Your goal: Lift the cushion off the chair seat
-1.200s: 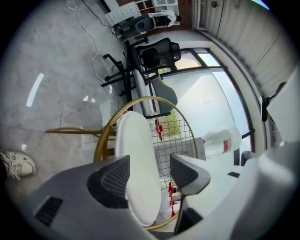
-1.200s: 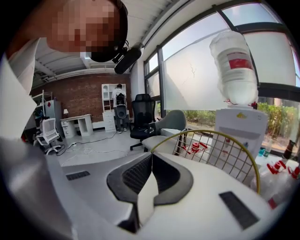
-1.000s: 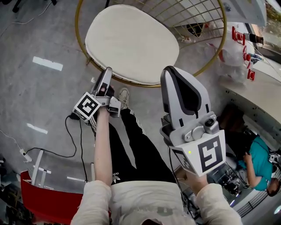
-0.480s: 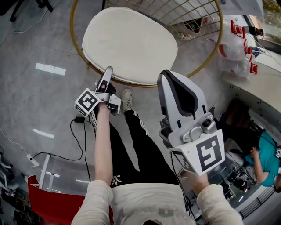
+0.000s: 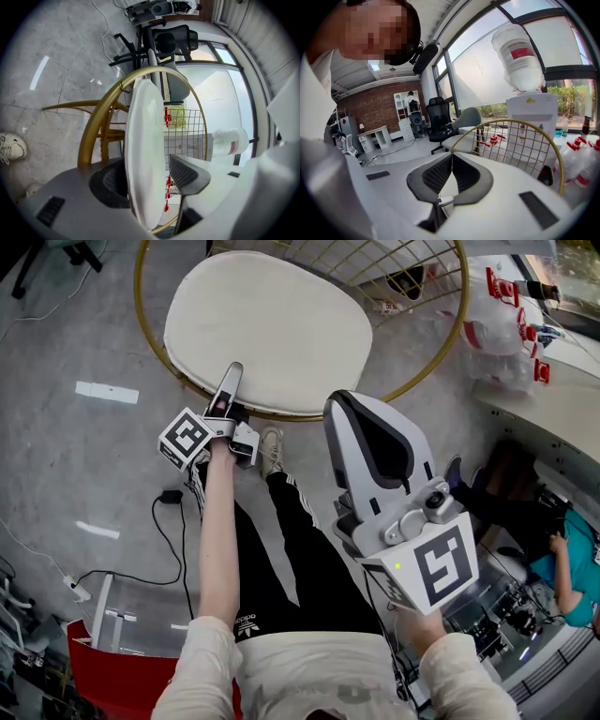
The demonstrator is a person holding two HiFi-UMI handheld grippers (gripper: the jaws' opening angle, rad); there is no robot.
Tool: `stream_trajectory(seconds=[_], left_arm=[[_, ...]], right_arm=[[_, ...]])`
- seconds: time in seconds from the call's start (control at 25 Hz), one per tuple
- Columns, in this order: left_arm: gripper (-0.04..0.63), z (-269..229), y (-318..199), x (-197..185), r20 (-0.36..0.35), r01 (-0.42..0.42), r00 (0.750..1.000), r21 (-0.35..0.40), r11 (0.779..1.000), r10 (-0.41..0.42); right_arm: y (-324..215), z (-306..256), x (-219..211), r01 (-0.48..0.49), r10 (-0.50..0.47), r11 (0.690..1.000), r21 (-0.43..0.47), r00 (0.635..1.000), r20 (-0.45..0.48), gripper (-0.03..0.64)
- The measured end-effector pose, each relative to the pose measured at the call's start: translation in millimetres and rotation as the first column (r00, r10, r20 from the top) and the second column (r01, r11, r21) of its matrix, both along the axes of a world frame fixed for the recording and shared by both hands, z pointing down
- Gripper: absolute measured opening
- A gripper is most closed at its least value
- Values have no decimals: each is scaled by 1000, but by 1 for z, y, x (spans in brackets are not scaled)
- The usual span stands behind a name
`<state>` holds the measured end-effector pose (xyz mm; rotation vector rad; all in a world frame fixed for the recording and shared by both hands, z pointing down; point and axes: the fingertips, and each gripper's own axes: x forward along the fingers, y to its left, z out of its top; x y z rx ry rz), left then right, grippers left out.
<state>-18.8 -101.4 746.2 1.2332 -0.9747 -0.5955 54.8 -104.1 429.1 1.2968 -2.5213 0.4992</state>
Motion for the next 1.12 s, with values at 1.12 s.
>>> stream_trajectory(seconds=[1.12], left_arm=[[86, 10, -24, 6, 22, -5, 1000, 32, 999, 4]], right_arm=[[3, 23, 20, -16, 16, 999, -42, 1000, 3, 17]])
